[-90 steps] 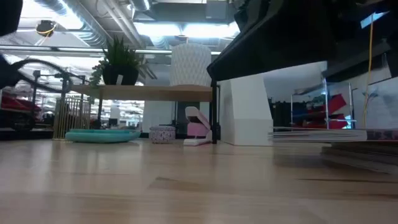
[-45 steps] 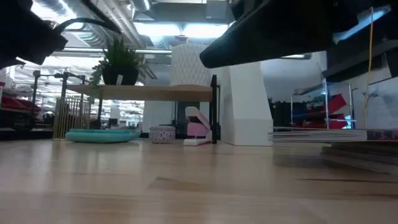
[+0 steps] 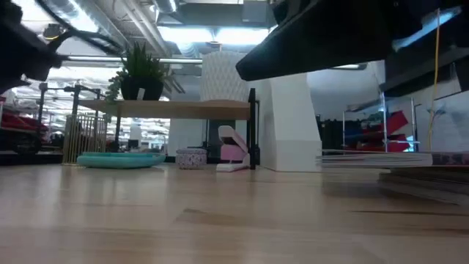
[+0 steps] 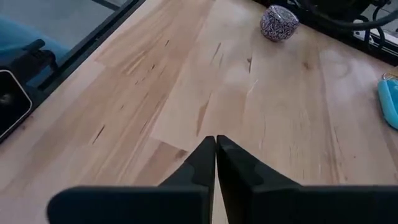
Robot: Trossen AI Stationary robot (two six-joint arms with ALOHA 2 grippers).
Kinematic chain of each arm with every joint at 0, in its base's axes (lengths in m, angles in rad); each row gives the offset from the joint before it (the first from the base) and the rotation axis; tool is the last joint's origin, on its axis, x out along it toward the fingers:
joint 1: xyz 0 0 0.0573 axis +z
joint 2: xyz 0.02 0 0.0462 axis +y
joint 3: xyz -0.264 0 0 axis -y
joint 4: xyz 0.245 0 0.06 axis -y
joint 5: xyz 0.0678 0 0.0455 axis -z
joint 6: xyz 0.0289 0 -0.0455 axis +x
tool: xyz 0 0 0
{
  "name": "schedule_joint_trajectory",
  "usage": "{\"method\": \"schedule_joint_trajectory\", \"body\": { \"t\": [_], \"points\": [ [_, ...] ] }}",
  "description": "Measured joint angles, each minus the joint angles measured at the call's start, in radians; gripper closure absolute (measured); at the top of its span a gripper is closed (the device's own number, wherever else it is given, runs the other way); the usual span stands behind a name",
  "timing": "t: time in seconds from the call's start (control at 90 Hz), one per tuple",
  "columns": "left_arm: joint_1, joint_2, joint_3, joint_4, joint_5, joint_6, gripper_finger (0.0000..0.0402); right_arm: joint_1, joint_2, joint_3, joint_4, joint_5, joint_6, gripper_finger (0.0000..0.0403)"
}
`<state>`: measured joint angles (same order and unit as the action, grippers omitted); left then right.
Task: Stock shelves
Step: Put the red scented candle on the shelf
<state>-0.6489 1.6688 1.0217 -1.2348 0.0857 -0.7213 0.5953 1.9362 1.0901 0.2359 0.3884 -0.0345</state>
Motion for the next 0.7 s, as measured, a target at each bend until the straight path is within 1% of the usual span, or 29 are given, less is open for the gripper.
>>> {"method": "schedule_joint_trajectory", "body": {
  "t": [0.144,0.267,0.356,0.5,0.578,0.7],
  "points": [
    [-0.013,0.000,-0.047,0.043,0.003,-0.019,0.0050,0.000,0.000,0.000,0.000,-0.002,0.000,0.0403],
    [-0.014,0.000,-0.082,0.139,0.002,-0.032,0.0050,0.000,0.000,0.000,0.000,-0.004,0.000,0.0403],
    [-0.014,0.000,-0.095,0.189,-0.004,-0.037,0.0050,0.000,0.000,0.000,0.001,-0.004,0.000,0.0403],
    [-0.011,0.000,-0.100,0.218,-0.005,-0.060,0.0051,0.000,0.000,0.000,0.001,-0.004,0.000,0.0403],
    [-0.011,0.000,-0.100,0.229,0.007,-0.062,0.0062,0.000,0.000,0.000,0.001,-0.003,0.000,0.0403],
    [-0.011,0.000,-0.100,0.226,0.046,-0.065,0.0093,0.000,0.000,0.000,0.002,-0.003,0.000,0.0403]
  ]
}}
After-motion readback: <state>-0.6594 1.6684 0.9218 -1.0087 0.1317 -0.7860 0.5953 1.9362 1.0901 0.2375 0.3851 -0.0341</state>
